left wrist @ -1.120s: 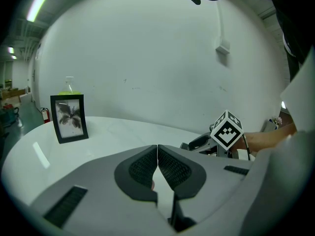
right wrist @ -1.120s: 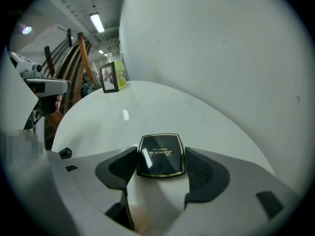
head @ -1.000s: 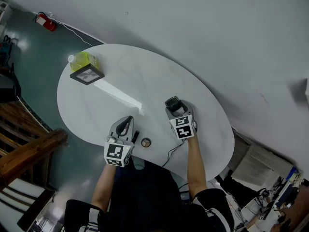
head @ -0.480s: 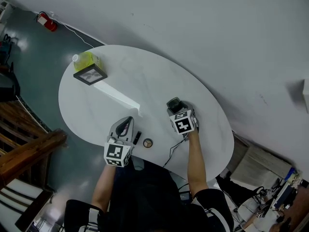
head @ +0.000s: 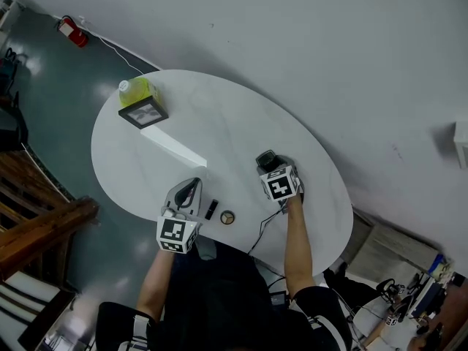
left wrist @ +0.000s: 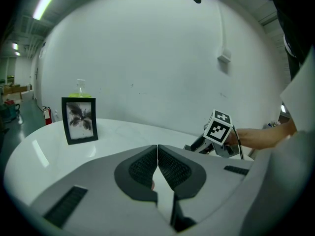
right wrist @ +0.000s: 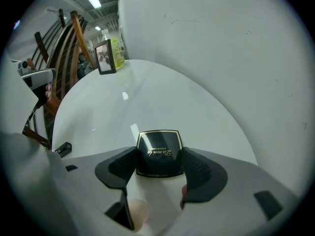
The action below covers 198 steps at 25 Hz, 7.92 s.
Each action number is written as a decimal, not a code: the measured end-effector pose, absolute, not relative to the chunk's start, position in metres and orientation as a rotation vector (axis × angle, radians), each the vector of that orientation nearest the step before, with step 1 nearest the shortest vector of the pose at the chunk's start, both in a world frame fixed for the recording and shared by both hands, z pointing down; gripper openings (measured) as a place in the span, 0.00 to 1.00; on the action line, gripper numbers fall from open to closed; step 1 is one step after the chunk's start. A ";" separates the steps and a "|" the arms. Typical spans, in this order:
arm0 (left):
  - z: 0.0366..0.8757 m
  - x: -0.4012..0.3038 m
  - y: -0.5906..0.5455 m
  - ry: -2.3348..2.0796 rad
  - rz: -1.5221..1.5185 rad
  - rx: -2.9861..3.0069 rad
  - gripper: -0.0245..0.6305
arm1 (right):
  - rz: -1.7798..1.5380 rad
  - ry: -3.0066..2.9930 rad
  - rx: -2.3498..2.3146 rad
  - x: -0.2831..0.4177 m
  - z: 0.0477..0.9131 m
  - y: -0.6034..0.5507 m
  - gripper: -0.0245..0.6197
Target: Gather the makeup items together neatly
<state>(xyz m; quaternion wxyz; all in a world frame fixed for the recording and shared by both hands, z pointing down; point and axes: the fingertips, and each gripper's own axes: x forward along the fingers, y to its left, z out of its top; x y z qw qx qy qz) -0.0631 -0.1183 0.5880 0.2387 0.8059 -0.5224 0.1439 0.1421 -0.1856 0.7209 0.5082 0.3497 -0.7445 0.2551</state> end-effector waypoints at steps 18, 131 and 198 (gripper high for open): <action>0.567 -0.075 -0.090 -1.370 0.407 2.314 0.07 | 0.509 -1.900 0.932 0.131 0.638 -0.127 0.49; 0.444 -0.001 0.009 -0.890 0.341 2.855 0.07 | 0.267 -1.963 2.032 0.153 0.460 0.062 0.09; 0.540 0.001 -0.020 -1.499 0.480 2.272 0.07 | 0.471 -2.184 1.181 0.180 0.660 -0.082 0.25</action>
